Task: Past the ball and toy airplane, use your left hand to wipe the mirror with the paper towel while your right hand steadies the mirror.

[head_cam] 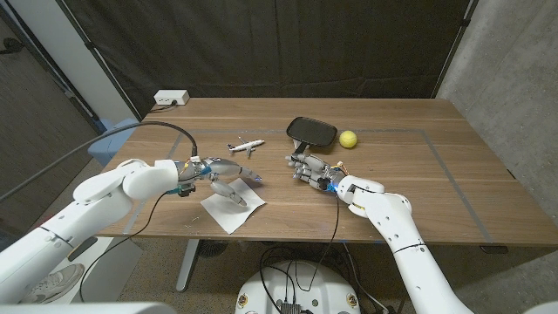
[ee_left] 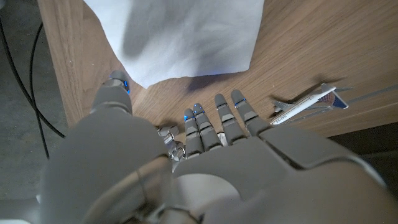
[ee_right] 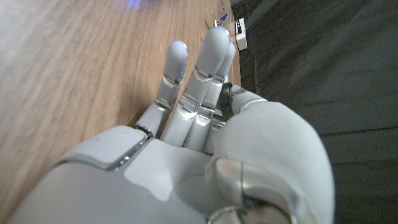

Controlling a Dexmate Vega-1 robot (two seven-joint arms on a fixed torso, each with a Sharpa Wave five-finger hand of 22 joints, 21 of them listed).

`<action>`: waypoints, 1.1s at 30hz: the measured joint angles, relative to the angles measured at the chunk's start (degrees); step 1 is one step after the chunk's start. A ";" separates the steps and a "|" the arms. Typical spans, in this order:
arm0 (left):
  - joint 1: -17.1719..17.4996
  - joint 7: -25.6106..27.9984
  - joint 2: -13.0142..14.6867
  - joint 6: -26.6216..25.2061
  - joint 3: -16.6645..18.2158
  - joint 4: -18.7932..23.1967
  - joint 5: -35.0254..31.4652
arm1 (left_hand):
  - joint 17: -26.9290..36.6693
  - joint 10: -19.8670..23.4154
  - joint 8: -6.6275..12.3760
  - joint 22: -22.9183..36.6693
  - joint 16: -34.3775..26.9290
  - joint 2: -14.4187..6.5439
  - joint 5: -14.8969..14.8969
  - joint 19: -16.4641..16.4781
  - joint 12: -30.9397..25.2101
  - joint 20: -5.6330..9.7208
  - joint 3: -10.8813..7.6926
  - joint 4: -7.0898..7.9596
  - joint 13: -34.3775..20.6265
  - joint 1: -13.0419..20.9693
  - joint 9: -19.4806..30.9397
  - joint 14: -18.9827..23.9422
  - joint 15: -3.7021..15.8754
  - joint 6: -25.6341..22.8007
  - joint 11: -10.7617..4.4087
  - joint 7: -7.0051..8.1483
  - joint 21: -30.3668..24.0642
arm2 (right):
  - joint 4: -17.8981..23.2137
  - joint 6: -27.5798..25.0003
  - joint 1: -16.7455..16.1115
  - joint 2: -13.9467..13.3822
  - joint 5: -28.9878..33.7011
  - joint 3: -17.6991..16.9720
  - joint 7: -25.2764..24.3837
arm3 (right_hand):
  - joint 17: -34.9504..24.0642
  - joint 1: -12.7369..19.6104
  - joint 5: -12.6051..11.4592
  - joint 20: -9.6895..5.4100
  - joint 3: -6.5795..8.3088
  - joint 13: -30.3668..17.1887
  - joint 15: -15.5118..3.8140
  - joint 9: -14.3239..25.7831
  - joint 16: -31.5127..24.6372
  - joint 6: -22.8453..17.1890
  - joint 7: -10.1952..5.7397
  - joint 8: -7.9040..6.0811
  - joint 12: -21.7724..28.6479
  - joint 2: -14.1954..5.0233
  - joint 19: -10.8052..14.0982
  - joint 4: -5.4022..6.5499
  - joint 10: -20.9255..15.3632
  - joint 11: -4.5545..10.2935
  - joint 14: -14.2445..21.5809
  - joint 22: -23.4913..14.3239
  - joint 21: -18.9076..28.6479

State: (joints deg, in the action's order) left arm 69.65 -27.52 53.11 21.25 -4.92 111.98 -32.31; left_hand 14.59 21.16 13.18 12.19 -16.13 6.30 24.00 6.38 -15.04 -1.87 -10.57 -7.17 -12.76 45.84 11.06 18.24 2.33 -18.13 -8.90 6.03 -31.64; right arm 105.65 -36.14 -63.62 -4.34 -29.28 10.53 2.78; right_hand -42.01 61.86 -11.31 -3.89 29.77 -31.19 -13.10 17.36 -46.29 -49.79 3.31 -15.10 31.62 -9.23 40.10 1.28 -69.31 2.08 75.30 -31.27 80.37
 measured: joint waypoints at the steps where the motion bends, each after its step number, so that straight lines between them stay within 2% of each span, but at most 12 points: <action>1: 0.52 0.45 -0.01 0.18 0.42 0.61 -1.05 | 0.58 0.84 0.20 0.26 -0.53 0.00 0.20 0.28 -0.55 -0.28 0.47 0.14 -0.37 0.00 0.02 0.84 0.04 -0.77 0.29 0.07 -0.31 | 0.10 0.21 -0.09 -0.08 0.16 0.04 -0.14 | -0.21 0.00 0.00 0.00 0.00 -0.41 0.06 0.26 0.00 0.00 0.00 -0.06 0.12 0.00 0.00 0.00 0.00 0.00 -0.06 0.17 0.35; 7: 5.19 4.85 -1.26 0.71 4.10 5.24 -9.64 | 3.16 1.86 0.22 1.19 -1.99 -0.01 0.57 0.98 -1.94 -2.24 1.56 0.61 -1.75 0.00 0.29 2.44 0.12 -2.48 0.83 0.91 -1.43 | 0.90 1.39 -0.80 -0.62 1.12 0.39 -1.04 | -0.60 0.00 -0.38 0.00 -0.71 -2.07 0.24 1.40 -0.33 0.00 0.00 -0.10 1.12 0.00 0.00 -0.24 -0.01 0.00 -0.24 0.63 0.83; 15: 12.69 13.24 -4.92 0.45 8.37 10.18 -24.81 | 5.97 3.11 1.88 2.55 -3.53 0.31 0.80 2.11 -3.82 -3.39 3.22 0.69 -3.42 0.29 0.74 4.08 0.32 -6.15 0.81 1.12 -3.44 | 1.26 2.73 -1.17 -1.09 1.72 0.81 -1.31 | -0.60 0.30 -0.38 0.00 -1.12 -3.47 0.24 2.36 -0.33 -0.07 0.06 -0.40 1.88 0.30 -0.01 -0.46 -0.16 0.02 -0.24 1.08 1.46; 17: 14.14 14.26 -5.74 0.22 9.09 11.04 -28.18 | 6.84 2.88 1.50 3.06 -3.60 0.31 0.80 2.20 -4.04 -3.48 3.85 0.66 -3.93 0.29 0.84 4.08 0.33 -5.08 1.04 1.25 -4.09 | 1.30 2.90 -1.17 -1.18 1.75 0.90 -1.32 | -0.60 0.30 -0.38 0.00 -1.26 -3.65 0.24 2.50 -0.33 -0.07 0.06 -0.40 2.08 0.30 0.00 -0.32 -0.17 0.02 -0.24 1.28 1.46; 21: 16.32 15.12 -7.10 -0.36 9.86 12.53 -34.10 | 8.55 -0.34 0.74 4.05 -3.59 0.90 0.80 1.58 -3.80 -4.10 4.49 0.85 -4.93 0.90 1.31 2.79 0.15 -2.83 1.94 1.72 -4.69 | 1.33 3.05 -1.17 -1.32 1.76 1.04 -1.32 | -0.50 0.30 -0.63 0.01 -1.26 -3.64 0.24 3.00 -0.33 -0.07 0.06 -0.40 2.08 0.30 -0.01 -0.32 -0.18 0.03 -0.24 1.54 1.88; 25: 17.64 15.42 -7.99 -0.70 10.20 13.33 -37.69 | 9.42 -1.03 0.74 4.46 -3.36 0.14 0.80 1.21 -3.80 -3.74 4.49 0.85 -5.46 1.67 1.34 2.50 0.02 -2.83 1.63 1.72 -5.08 | 1.49 3.09 -1.17 -1.45 1.76 1.13 -1.35 | -0.44 0.30 -0.84 0.01 -1.58 -3.58 0.25 3.58 -0.32 -0.07 0.06 -0.39 2.08 0.30 -0.01 -0.63 -0.19 0.03 -0.24 1.97 2.18; 29: 18.50 15.59 -8.83 -1.01 10.36 13.69 -40.97 | 10.05 -1.01 0.87 4.79 -3.36 -0.61 0.80 1.06 -3.90 -3.55 4.60 0.74 -5.75 2.42 1.62 2.50 0.02 -3.17 1.61 2.05 -5.89 | 1.63 3.11 -1.19 -1.56 1.76 1.22 -1.35 | -0.44 0.31 -0.84 0.01 -1.81 -3.67 0.34 4.16 -0.32 -0.07 0.06 -0.38 2.08 0.30 -0.01 -0.40 -0.26 0.09 -0.14 2.38 2.34; 33: 18.98 15.71 -9.46 -1.14 10.37 13.72 -43.14 | 11.19 1.23 1.81 5.51 -4.00 -0.80 0.80 2.45 -5.34 -2.82 4.89 0.44 -6.42 3.66 1.79 3.94 0.13 -4.69 0.89 1.86 -7.44 | 1.93 3.15 -1.34 -1.70 1.75 1.31 -1.36 | -0.44 0.31 -0.84 0.01 -1.81 -3.89 0.35 4.59 -0.32 -0.08 0.06 -0.38 2.07 0.31 -0.01 -0.40 -0.27 0.09 -0.14 2.78 2.72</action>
State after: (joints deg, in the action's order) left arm 88.63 -11.80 43.65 20.11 5.45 125.69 -75.46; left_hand 25.78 22.39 14.99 17.70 -20.13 5.51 24.79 8.83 -20.38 -4.69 -5.68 -6.73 -19.18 49.50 12.84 22.18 2.46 -22.82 -8.00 7.89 -39.07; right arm 107.58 -32.99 -64.96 -6.05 -27.53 11.84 1.42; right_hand -42.45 62.17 -12.15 -3.88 27.96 -35.09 -12.76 21.95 -46.61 -49.87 3.37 -15.48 33.69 -8.92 40.09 0.88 -69.58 2.17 75.16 -28.49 83.09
